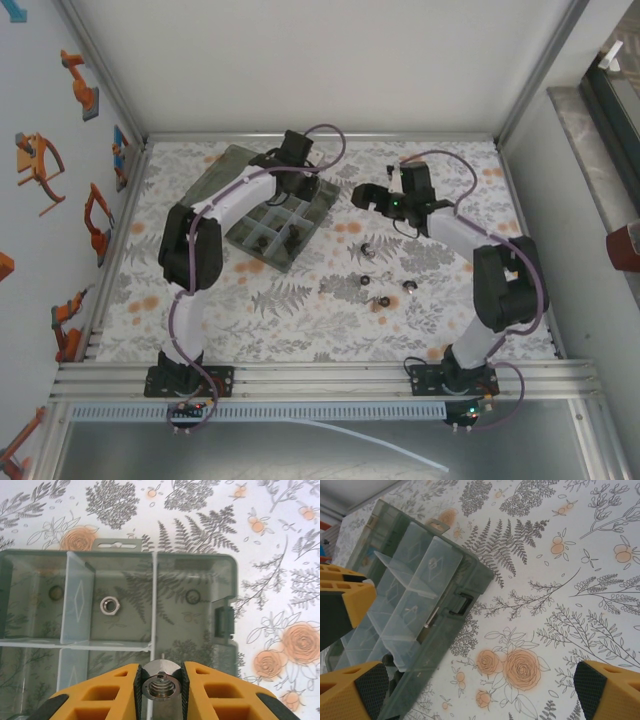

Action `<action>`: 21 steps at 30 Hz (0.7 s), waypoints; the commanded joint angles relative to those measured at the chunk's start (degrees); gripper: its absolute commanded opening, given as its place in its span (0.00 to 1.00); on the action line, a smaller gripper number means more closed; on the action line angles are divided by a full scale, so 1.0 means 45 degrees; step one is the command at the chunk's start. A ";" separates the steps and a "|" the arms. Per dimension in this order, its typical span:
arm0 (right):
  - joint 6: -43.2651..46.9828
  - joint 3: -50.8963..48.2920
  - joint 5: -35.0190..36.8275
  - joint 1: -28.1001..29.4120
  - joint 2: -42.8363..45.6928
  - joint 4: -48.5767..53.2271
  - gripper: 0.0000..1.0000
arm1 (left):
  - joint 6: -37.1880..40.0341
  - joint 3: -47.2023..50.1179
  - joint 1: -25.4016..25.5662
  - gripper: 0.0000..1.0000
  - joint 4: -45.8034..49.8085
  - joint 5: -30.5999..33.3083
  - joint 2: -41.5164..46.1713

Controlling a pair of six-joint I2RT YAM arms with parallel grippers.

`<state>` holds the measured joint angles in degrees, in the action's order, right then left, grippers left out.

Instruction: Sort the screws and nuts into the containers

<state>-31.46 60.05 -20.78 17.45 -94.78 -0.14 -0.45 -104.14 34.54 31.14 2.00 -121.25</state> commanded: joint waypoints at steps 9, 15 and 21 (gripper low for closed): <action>0.0872 -0.0675 0.0408 0.0468 0.2858 0.2135 0.97 | -0.2924 -0.1964 -0.0778 0.21 0.0978 -0.0514 0.0035; 0.2522 -0.1127 0.0782 0.0439 0.3787 0.3272 0.99 | -0.4305 0.0463 -0.0705 0.21 -0.0990 -0.0871 0.1254; 0.2677 -0.0735 0.0829 0.0351 0.1994 0.2473 0.99 | -0.4171 -0.0501 -0.0950 0.20 -0.0149 -0.0878 0.0344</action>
<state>-21.69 55.79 -18.26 19.31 -81.87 11.66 -17.65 -103.33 31.07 29.43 -1.08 -118.37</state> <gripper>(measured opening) 0.992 0.202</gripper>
